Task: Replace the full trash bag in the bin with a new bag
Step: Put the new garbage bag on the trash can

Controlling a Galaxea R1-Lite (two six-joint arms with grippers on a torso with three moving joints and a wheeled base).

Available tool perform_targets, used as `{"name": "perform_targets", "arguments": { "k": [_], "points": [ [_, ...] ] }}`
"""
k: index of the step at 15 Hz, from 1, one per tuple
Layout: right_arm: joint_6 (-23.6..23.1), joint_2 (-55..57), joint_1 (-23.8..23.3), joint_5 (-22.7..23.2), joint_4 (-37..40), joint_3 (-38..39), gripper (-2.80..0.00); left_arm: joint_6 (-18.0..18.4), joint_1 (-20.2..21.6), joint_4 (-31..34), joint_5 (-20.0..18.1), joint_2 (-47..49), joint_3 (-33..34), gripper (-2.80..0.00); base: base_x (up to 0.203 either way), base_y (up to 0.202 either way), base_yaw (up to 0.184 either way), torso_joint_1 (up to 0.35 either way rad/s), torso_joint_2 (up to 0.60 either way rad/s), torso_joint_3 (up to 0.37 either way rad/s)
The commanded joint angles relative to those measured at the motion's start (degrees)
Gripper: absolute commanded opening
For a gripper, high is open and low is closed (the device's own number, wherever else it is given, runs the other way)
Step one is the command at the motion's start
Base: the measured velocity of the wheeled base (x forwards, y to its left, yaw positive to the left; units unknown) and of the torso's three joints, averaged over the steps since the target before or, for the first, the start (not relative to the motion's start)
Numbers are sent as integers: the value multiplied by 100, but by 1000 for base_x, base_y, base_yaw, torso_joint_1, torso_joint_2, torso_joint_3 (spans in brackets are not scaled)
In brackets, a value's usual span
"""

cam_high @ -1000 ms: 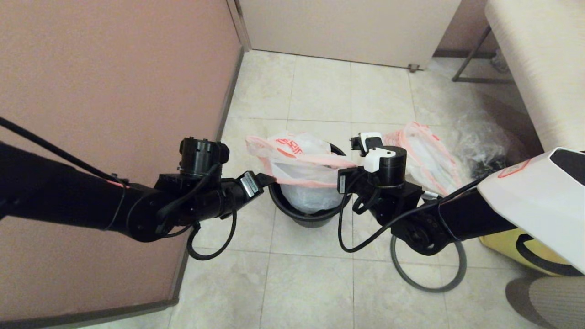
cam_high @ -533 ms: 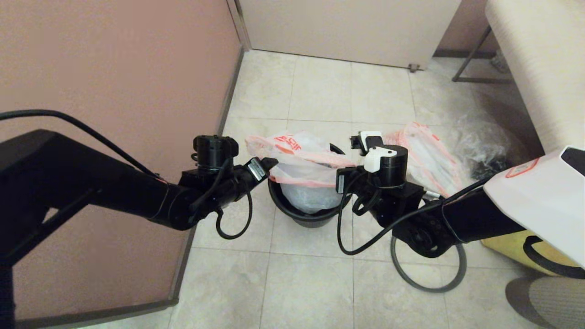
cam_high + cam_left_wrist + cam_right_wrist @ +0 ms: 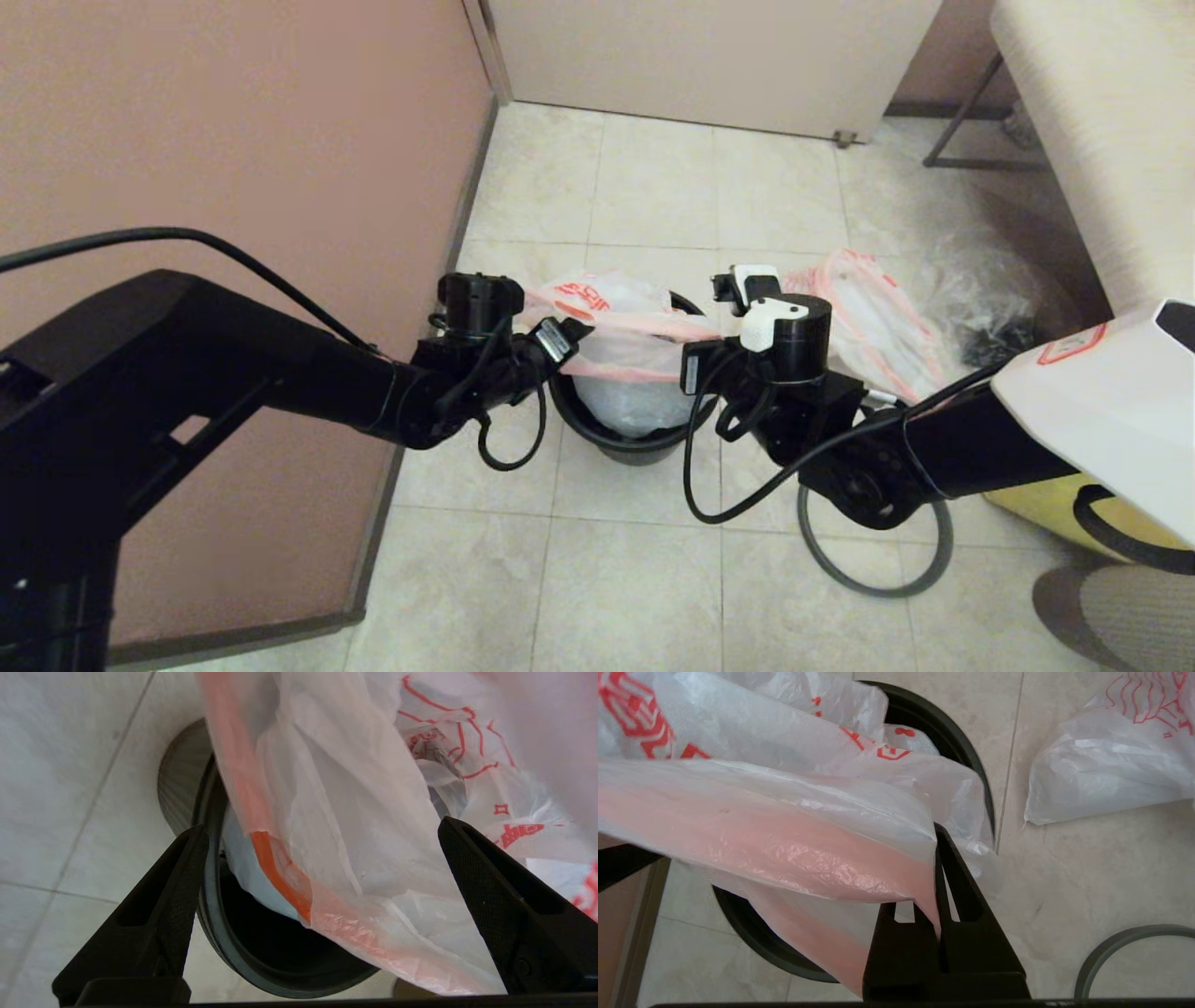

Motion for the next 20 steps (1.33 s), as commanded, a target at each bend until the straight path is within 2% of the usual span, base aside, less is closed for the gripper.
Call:
{"name": "perform_targets", "arguments": {
  "k": [1, 7, 8, 13, 17, 20],
  "points": [
    [9, -3, 2, -15, -26, 1, -280, -119, -6, -21, -140, 19, 8, 0, 0, 0, 0, 0, 0, 0],
    [18, -30, 2, -6, -26, 0, -280, -446, -104, -50, -442, 280, -409, 0, 0, 0, 0, 0, 0, 0],
    [18, -28, 2, -6, -26, -8, -280, -452, -129, -50, -443, 338, -458, -280, 0, 0, 0, 0, 0, 0],
    [27, -13, -7, -6, -26, 36, -280, -458, -147, -38, -389, 461, -647, -280, 0, 0, 0, 0, 0, 0],
    [87, -115, -26, -8, -37, 524, -280, -415, -96, -70, -364, -157, 146, -280, 0, 0, 0, 0, 0, 0],
    [180, -180, -23, -13, -26, 912, -280, -366, -43, -71, -364, -277, 584, -280, 0, 0, 0, 0, 0, 0]
  ]
}}
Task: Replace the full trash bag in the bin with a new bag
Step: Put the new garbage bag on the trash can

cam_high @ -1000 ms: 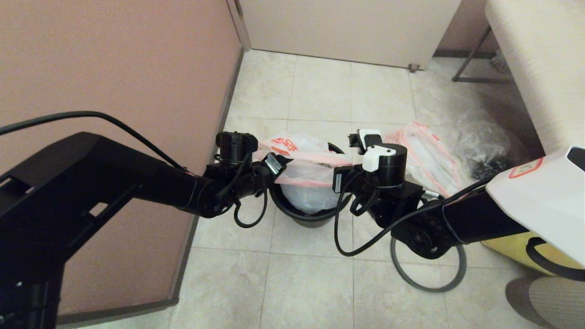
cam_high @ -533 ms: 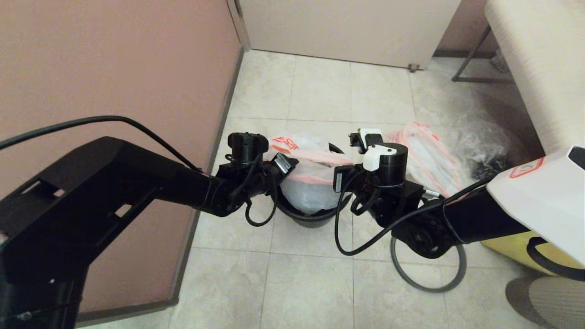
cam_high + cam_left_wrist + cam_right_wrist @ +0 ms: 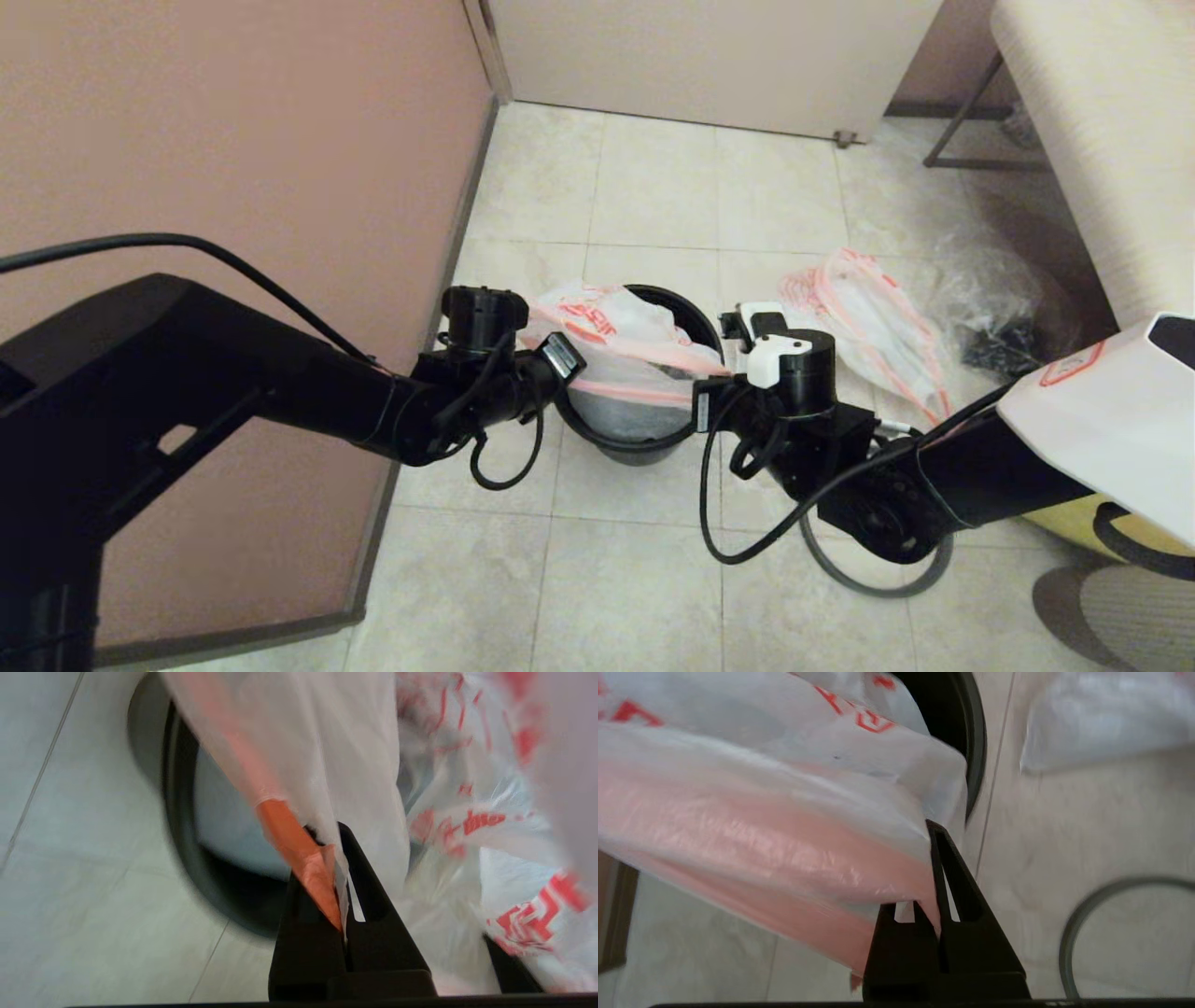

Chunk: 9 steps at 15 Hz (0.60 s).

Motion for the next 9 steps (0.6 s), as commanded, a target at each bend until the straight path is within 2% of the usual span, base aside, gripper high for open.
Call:
{"name": "perform_targets", "arguments": {
  "k": [1, 3, 5, 9],
  "points": [
    [18, -81, 15, -26, 8, 219, -280, 16, 32, -17, 12, -211, 322, -280, 0, 0, 0, 0, 0, 0],
    [34, -19, 33, -27, 61, 391, -280, 199, 26, -50, 12, -261, 729, -280, 0, 0, 0, 0, 0, 0],
    [79, 233, 34, -22, 57, 449, -280, 288, 27, -406, 12, -173, 1090, -280, 0, 0, 0, 0, 0, 0],
    [92, 628, 13, -9, 54, 418, -280, 493, -129, -532, 2, 90, 1432, -280, 0, 0, 0, 0, 0, 0]
  ]
}}
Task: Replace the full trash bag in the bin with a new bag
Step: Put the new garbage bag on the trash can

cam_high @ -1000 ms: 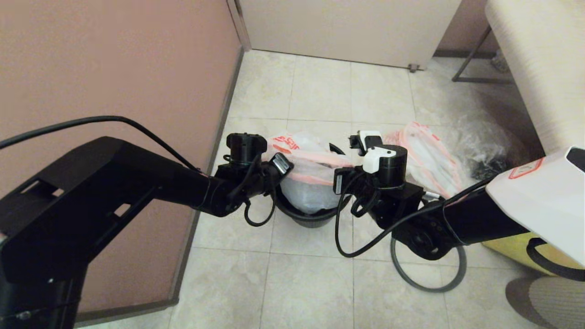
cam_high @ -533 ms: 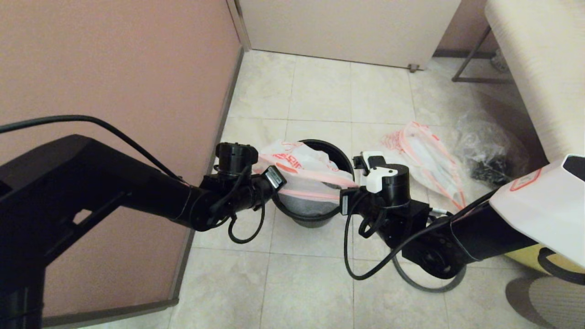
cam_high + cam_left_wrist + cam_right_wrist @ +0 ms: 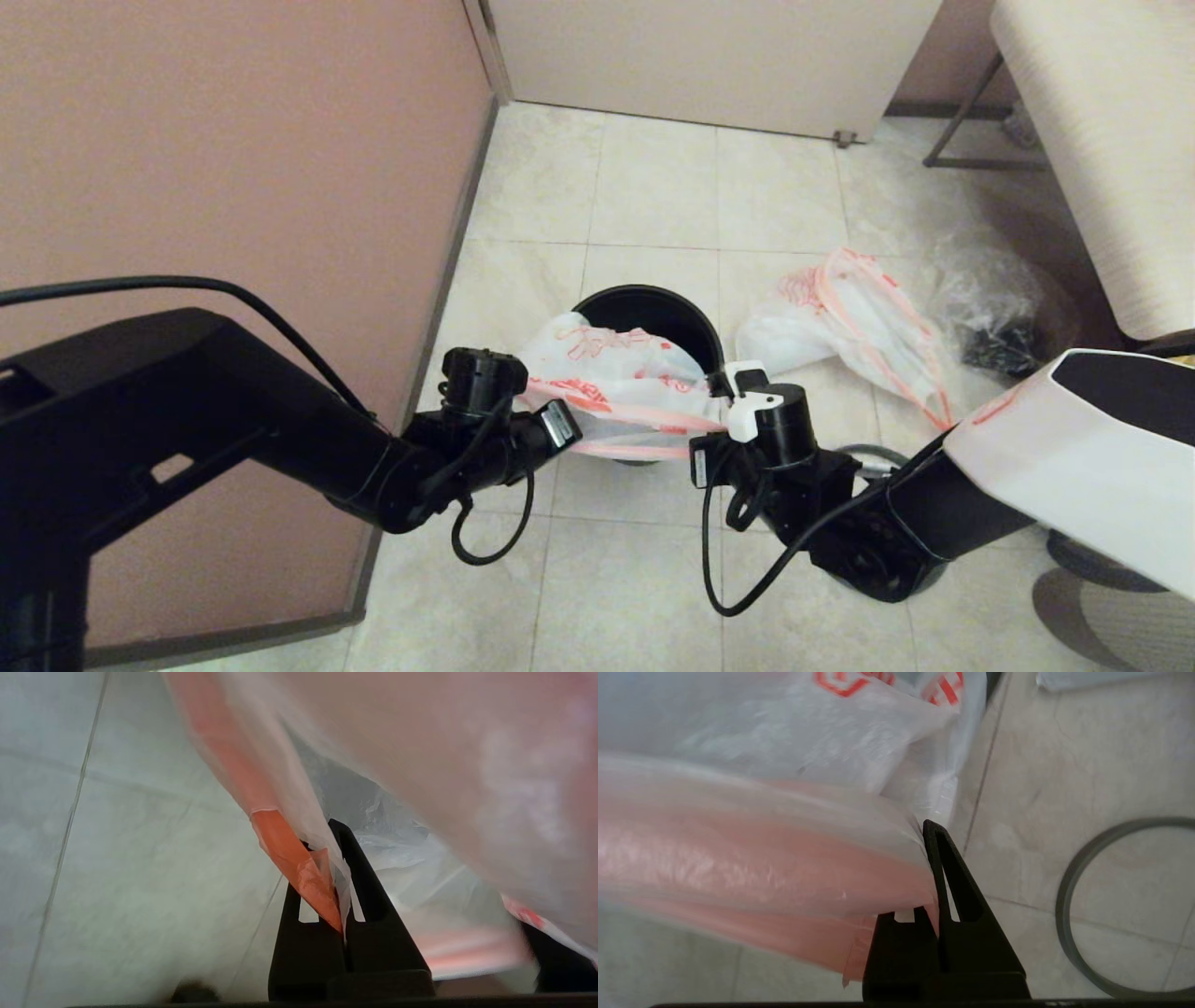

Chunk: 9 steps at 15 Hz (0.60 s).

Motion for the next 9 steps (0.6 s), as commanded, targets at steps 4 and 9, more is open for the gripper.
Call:
{"name": "perform_targets", "arguments": {
  "k": [4, 9],
  "points": [
    [2, 535, -44, 190, -83, -179, -280, 293, -129, 27, 22, 347, 127, -280, 0, 0, 0, 0, 0, 0],
    [-150, 780, -231, 310, -66, -806, -280, 988, -101, 194, 513, 836, -234, -280, 0, 0, 0, 0, 0, 0]
  ]
}}
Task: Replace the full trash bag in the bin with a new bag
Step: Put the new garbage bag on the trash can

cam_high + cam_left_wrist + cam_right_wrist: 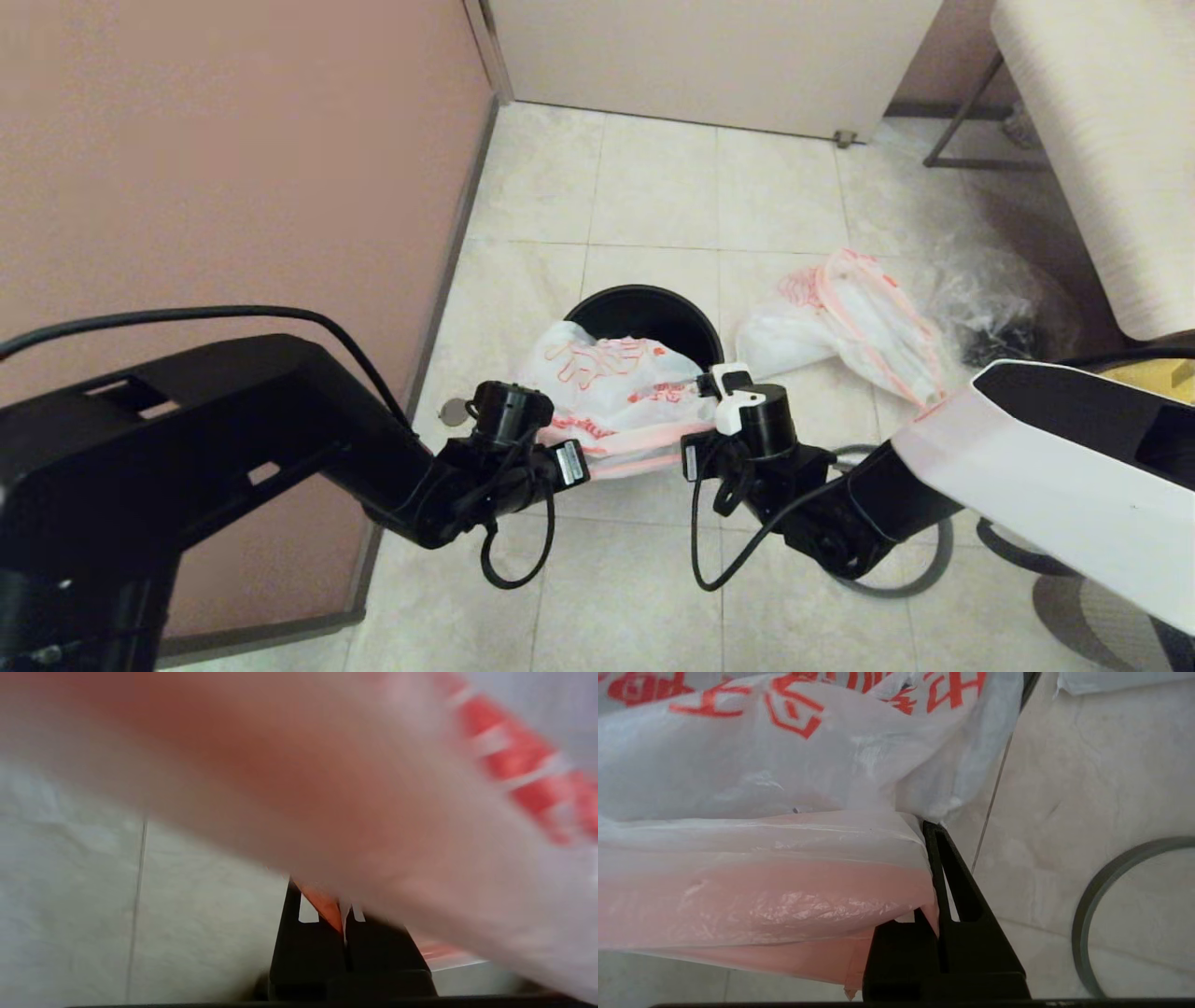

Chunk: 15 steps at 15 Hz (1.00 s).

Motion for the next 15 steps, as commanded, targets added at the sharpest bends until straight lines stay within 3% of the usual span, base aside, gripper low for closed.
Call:
{"name": "perform_targets", "arguments": {
  "k": [1, 9, 13, 14, 15],
  "points": [
    [-34, 185, -41, -6, -27, -125, -280, 29, 17, -1, 23, 259, -127, -280, 0, 0, 0, 0, 0, 0],
    [-65, 599, -144, -4, -68, -412, -280, 223, 37, 5, 303, 601, -734, -280, 0, 0, 0, 0, 0, 0],
    [-197, 600, -173, -55, -451, -545, -280, 328, 43, -3, 514, 681, -919, -280, 0, 0, 0, 0, 0, 0],
    [-210, 607, -170, -80, -455, -544, -66, 350, 42, -4, 514, 676, -928, -280, 0, 0, 0, 0, 0, 0],
    [-241, 611, -170, -97, -455, -536, 0, 354, 38, -4, 514, 672, -912, 0, 0, 0, 0, 0, 0, 0]
  ]
}}
